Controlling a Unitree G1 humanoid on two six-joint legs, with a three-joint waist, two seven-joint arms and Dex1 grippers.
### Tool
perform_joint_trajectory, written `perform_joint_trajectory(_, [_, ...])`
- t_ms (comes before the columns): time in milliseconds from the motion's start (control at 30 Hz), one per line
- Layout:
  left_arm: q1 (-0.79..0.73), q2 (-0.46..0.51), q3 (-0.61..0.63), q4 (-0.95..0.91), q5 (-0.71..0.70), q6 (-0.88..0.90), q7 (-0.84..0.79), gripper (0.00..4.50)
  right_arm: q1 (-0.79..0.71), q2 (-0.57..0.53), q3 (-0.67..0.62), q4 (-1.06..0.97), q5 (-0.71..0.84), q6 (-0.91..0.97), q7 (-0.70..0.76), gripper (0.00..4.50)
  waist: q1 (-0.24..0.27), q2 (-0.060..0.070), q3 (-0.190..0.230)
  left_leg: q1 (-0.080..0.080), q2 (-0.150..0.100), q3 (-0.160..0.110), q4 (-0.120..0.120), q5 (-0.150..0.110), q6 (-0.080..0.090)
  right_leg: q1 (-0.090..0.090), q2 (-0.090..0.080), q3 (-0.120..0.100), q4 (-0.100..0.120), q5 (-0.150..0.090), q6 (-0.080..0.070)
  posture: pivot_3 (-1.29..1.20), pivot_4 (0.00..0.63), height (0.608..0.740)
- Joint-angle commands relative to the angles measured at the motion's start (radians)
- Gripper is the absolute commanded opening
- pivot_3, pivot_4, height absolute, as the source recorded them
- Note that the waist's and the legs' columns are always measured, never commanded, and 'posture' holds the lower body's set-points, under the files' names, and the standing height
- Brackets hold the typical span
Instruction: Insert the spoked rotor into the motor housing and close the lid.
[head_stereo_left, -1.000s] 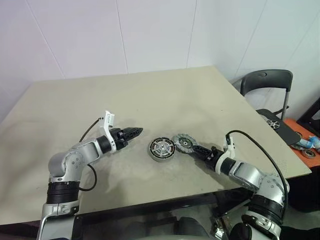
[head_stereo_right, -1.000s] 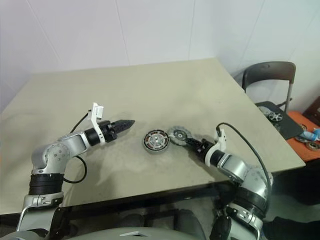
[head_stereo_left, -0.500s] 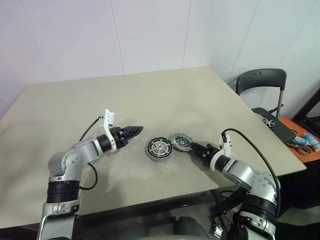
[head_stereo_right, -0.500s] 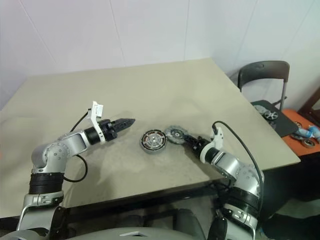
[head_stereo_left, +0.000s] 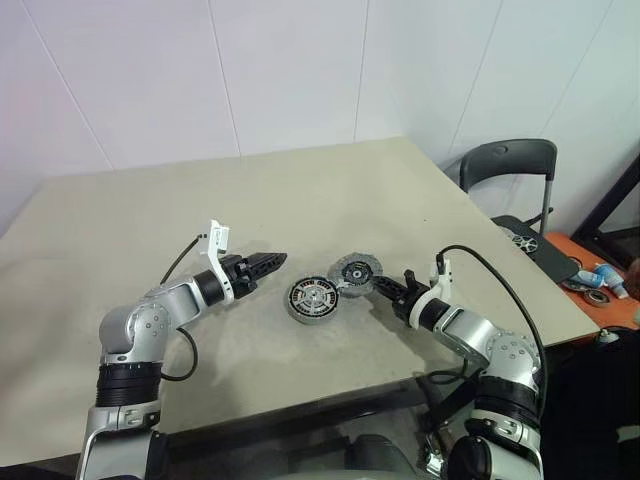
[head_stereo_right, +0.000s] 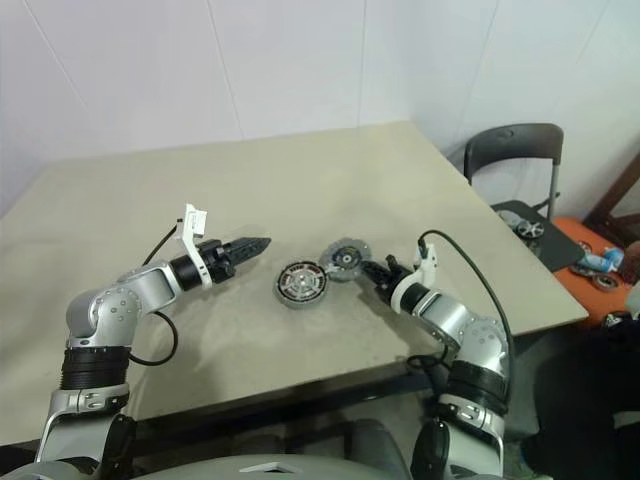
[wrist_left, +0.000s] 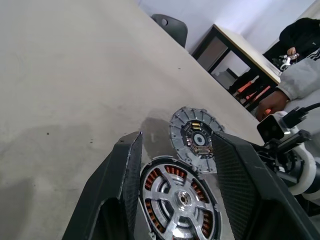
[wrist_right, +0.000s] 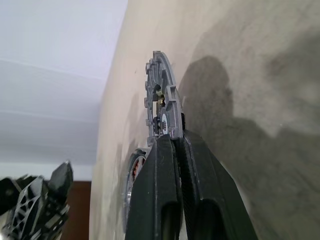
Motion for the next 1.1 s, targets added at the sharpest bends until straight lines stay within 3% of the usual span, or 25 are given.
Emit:
perform_joint_trajectory(33, [-0.013, 0.006, 0.01, -0.003, 0.003, -0.022, -0.012, 2.32, -0.008, -0.018, 0.105, -0.034, -0.045, 0.014, 0.032, 0.03, 0.0, 0.0, 0.0, -0.001, 0.0, 0.0, 0.0, 0.0, 0.0, -0.002, 0.0, 0.0, 0.0, 0.0, 0.0, 0.0, 0.0, 0.74])
perform_joint_trajectory(267, [-0.033, 0.016, 0.012, 0.037, 0.013, -0.037, -0.034, 2.32, 0.001, -0.278, 0.668, -0.331, -0.394, -0.186, 0.299, 0.03, -0.003, 0.001, 0.0, -0.001, 0.0, 0.002, -0.002, -0.001, 0.001, -0.004, 0.0, 0.001, 0.0, -0.001, 0.002, 0.0, 0.0, 0.74])
perform_joint_trajectory(400, [-0.04, 0.022, 0.016, 0.051, 0.019, -0.045, -0.044, 2.32, -0.039, -0.403, 0.837, -0.341, -0.637, -0.409, 0.394, 0.03, -0.009, -0.001, 0.001, -0.001, 0.0, 0.003, -0.002, -0.001, 0.001, -0.003, 0.0, 0.001, -0.001, -0.001, 0.002, 0.0, 0.0, 0.74])
perform_joint_trajectory(633, [-0.021, 0.028, 0.021, 0.039, 0.019, -0.05, -0.05, 2.32, -0.008, -0.547, 0.968, -0.365, -0.912, -0.699, 0.521, 0.03, 0.009, -0.003, 0.001, -0.002, 0.0, 0.001, -0.002, -0.001, 0.001, -0.002, -0.001, 0.0, -0.003, -0.001, 0.002, 0.0, 0.0, 0.74])
perform_joint_trajectory(900, [0.004, 0.014, 0.022, -0.009, 0.01, -0.042, -0.027, 2.32, 0.06, -0.623, 0.966, -0.297, -1.105, -1.057, 0.6, 0.03, 0.031, -0.006, 0.003, -0.002, -0.001, 0.0, -0.001, -0.002, 0.001, -0.002, -0.002, 0.0, -0.003, -0.002, 0.002, 0.0, 0.0, 0.74])
perform_joint_trajectory(1067, [0.011, 0.008, 0.022, -0.016, 0.01, -0.042, -0.015, 2.32, 0.083, -0.646, 1.005, -0.239, -1.184, -1.122, 0.689, 1.39, 0.04, -0.008, 0.005, -0.002, -0.001, 0.0, 0.0, -0.002, 0.002, -0.001, -0.002, 0.0, -0.003, -0.004, -0.001, 0.0, 0.0, 0.74])
perform_joint_trajectory(1100, [0.011, 0.008, 0.022, -0.016, 0.01, -0.042, -0.014, 2.32, 0.085, -0.661, 1.025, -0.239, -1.202, -1.134, 0.728, 1.39, 0.041, -0.008, 0.005, -0.002, -0.001, 0.0, 0.0, -0.002, 0.002, -0.001, -0.002, 0.0, -0.003, -0.004, -0.001, 0.0, 0.0, 0.74])
